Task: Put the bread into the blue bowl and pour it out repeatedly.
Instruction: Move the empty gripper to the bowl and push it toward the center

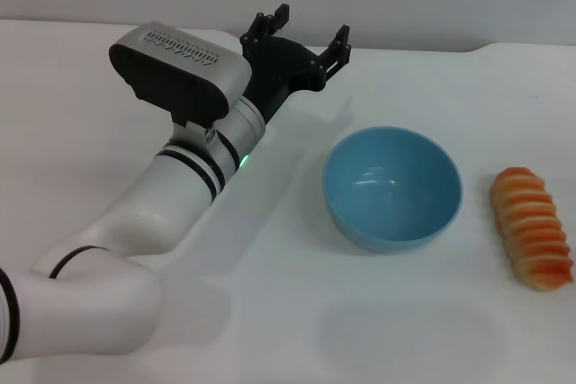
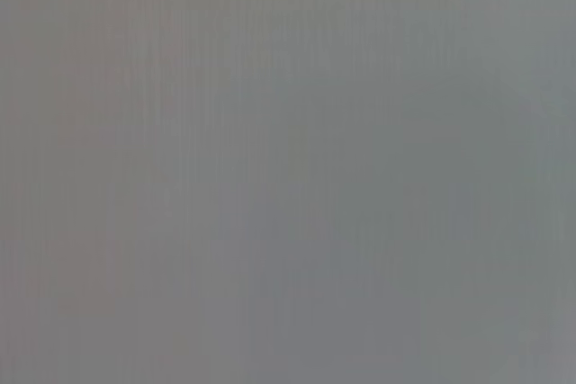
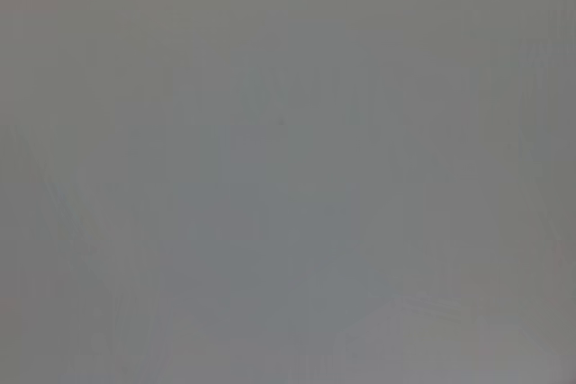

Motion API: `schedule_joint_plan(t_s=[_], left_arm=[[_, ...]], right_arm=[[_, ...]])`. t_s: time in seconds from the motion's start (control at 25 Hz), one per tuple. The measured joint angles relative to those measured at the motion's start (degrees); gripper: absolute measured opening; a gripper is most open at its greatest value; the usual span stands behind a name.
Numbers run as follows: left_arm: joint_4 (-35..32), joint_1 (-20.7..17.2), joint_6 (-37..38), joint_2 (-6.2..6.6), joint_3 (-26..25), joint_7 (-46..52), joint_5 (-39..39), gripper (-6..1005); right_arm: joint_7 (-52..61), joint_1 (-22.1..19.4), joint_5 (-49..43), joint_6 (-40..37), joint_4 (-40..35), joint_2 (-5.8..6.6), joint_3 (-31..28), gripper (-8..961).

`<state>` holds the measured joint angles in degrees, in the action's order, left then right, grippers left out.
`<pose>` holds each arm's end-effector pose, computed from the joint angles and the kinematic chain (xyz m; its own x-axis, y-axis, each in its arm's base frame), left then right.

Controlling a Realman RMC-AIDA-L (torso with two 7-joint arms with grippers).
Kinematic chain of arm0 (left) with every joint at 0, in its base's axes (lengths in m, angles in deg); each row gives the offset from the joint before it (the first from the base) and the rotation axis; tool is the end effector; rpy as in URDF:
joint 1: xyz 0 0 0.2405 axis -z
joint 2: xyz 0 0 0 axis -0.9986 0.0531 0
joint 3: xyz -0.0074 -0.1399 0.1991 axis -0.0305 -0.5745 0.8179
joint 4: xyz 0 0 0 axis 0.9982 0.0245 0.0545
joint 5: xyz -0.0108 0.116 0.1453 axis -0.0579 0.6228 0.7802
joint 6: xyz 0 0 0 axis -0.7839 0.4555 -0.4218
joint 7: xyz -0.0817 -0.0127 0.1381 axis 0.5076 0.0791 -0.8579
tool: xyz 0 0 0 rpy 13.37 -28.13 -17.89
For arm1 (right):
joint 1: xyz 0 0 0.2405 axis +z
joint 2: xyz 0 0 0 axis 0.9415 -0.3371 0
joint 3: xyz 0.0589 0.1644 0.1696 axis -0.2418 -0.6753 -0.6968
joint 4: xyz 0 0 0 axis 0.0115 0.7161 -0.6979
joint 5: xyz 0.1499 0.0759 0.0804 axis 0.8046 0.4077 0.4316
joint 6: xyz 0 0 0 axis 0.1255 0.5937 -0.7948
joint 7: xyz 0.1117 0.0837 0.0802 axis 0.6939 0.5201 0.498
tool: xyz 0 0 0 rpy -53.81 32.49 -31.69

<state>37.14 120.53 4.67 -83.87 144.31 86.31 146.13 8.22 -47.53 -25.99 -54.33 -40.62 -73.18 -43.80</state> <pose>-0.1778 0.3550 -0.0939 0.7375 0.0784 0.6708 0.6296 -0.4389 -0.6410 0.3717 0.3062 0.0459 0.5479 -0.0255 -0.8361 -0.8224 0.1666 -0.5440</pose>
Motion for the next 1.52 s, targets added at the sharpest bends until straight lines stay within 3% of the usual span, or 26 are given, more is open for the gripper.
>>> schedule_joint_plan(t_s=[0.44,0.72,0.88,1.04,1.08,1.12,1.16,1.32,1.52], left_arm=[[-0.6,-0.1,1.1,0.11,-0.3,0.0,-0.1,821],[-5.3,0.3,12.5,0.92,-6.1,0.0,0.0,818],[-9.7,0.3,25.8,1.66,-15.0,-0.5,4.0,817],[-16.4,0.0,49.8,1.66,-31.7,-2.7,14.7,818],[-20.2,0.0,60.6,1.48,-39.6,-6.3,16.9,818],[-22.2,-0.1,65.9,1.40,-43.3,-8.5,17.2,818],[-22.2,-0.1,65.9,1.40,-43.3,-8.5,17.2,818],[-26.0,1.4,83.9,1.37,-56.0,-14.4,17.2,817],[-22.9,5.1,96.6,1.31,-62.0,-17.1,17.1,817]], right_arm=[[0.0,-0.1,0.0,0.1,0.1,0.00,0.0,661],[0.0,-0.3,0.0,-0.2,0.2,0.00,0.0,655],[0.0,-0.5,0.0,-0.2,0.2,0.00,-0.1,651],[0.0,-0.5,0.0,-0.1,0.1,0.02,-0.1,647],[0.0,-0.4,0.0,0.0,0.0,0.04,-0.1,646],[0.0,-0.4,0.0,0.0,0.0,0.05,-0.1,645],[0.0,-0.4,0.0,0.0,0.0,0.07,-0.1,644],[-0.3,-0.4,0.0,0.0,0.0,0.09,-0.1,641],[-0.4,-0.3,0.0,0.1,-0.1,0.16,-0.1,636]])
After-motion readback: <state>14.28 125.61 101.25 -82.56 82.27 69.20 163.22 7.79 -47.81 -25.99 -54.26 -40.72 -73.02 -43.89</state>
